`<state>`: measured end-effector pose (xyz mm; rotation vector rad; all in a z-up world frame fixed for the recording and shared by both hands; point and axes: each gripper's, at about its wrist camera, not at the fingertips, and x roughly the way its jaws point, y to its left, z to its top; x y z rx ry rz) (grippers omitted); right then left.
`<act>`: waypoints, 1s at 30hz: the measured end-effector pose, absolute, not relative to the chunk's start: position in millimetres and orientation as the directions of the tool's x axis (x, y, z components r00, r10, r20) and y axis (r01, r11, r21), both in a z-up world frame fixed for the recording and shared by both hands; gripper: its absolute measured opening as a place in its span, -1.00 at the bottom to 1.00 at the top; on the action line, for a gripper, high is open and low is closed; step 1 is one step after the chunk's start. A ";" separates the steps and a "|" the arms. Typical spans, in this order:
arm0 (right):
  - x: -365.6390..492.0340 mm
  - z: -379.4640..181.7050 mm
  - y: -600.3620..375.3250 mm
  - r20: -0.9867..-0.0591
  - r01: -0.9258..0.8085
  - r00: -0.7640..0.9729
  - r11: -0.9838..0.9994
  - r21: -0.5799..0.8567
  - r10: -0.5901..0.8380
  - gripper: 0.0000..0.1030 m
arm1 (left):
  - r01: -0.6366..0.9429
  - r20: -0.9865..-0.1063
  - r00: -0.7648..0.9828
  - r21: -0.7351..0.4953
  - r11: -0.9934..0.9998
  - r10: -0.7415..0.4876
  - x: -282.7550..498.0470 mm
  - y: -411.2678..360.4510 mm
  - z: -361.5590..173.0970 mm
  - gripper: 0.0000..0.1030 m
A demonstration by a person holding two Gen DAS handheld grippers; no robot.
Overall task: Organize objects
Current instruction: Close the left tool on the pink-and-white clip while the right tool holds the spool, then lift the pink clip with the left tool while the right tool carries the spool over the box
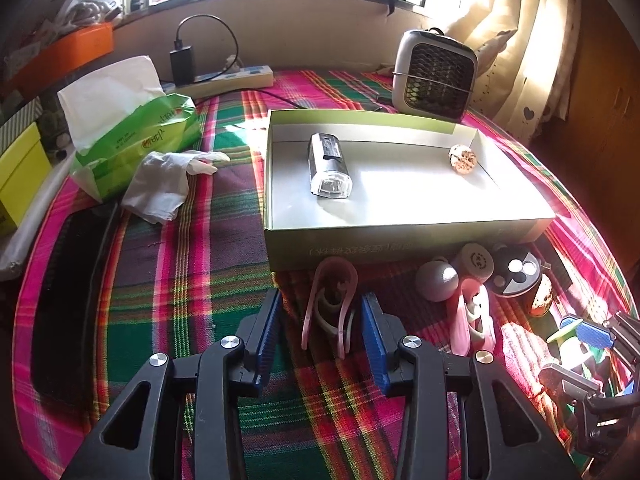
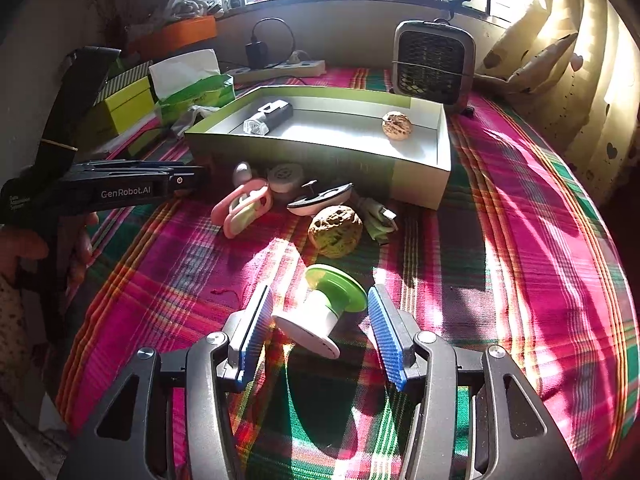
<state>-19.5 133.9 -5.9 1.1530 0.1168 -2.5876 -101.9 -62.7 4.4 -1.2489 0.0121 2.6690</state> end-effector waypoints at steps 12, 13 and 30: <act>-18.2 -5.5 141.9 -0.727 0.252 -0.658 -0.967 0.034 -0.196 -0.14 | -0.147 -0.759 -0.632 -0.081 -0.986 0.157 -100.0 -66.1 4.8 -0.59; -18.0 -5.4 142.7 -0.726 0.251 -0.658 -0.967 0.037 -0.199 -0.14 | -0.147 -0.759 -0.632 -0.082 -0.986 0.157 -99.4 -66.0 4.7 -0.59; -17.8 -2.4 142.4 -0.715 0.268 -0.663 -0.962 0.049 -0.221 -0.14 | -0.163 -0.756 -0.638 -0.050 -0.985 0.144 -84.0 -51.7 7.2 -0.59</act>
